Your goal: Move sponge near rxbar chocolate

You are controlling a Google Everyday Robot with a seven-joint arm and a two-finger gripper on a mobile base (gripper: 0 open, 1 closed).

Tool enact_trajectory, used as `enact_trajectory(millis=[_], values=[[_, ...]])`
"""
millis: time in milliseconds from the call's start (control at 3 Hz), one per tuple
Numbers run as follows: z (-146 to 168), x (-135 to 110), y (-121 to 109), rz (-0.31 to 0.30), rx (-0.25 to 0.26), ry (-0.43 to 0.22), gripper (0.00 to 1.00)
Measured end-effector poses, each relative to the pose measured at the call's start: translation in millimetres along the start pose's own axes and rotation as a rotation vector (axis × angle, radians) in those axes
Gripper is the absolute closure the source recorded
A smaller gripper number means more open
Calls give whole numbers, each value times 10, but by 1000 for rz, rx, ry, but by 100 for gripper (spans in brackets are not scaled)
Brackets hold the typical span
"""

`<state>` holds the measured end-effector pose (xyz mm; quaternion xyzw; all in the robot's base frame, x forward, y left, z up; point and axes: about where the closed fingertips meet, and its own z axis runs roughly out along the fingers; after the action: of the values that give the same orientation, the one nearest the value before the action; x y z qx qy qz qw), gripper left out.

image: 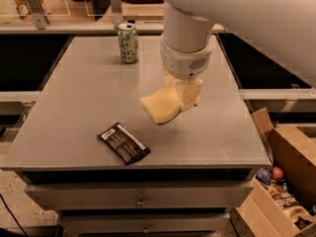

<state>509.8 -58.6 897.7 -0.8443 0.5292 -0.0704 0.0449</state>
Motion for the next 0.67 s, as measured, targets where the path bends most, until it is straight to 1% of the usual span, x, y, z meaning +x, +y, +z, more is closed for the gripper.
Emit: enact_trajectory(millis=[333, 667], values=[[113, -197, -88, -6, -22, -20, 84], [311, -358, -197, 9, -39, -83, 61]])
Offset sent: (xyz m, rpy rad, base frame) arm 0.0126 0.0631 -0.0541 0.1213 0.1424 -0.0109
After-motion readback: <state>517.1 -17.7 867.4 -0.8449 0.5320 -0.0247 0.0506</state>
